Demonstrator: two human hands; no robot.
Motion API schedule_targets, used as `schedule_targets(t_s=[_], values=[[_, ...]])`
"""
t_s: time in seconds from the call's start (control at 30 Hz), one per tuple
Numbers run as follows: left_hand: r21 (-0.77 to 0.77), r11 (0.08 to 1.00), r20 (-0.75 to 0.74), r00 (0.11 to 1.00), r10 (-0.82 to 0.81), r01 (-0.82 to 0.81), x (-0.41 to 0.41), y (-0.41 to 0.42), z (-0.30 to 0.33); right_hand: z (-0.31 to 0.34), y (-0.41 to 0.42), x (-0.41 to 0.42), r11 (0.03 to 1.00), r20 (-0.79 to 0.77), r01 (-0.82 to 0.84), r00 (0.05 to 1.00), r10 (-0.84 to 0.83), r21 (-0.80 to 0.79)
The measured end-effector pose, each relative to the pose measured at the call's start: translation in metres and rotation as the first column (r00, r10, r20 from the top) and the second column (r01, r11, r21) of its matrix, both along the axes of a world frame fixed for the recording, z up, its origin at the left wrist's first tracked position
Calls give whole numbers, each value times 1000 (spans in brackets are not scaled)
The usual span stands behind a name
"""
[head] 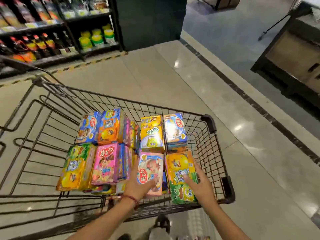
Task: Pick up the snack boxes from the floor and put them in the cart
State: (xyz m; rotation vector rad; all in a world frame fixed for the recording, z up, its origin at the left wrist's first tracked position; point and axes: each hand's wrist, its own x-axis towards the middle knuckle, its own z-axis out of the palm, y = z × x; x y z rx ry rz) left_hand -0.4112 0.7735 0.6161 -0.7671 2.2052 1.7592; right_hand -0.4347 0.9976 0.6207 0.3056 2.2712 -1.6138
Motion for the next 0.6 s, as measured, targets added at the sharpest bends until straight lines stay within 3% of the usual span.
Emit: schedule_targets(t_s=[0.23,0.47,0.6], values=[[-26,996,142,987,-75,80,-26,6,-39,-53,2,-36,991,88,-81,993,72,104],[21,996,202,977,75,-81,-34,11,-79,-75,-9,-50,951,82,-134,990,115,280],[33,997,243,969,53,-63,-34,15,-90,-82,-11,-48,895,68,-151,989,135,420]])
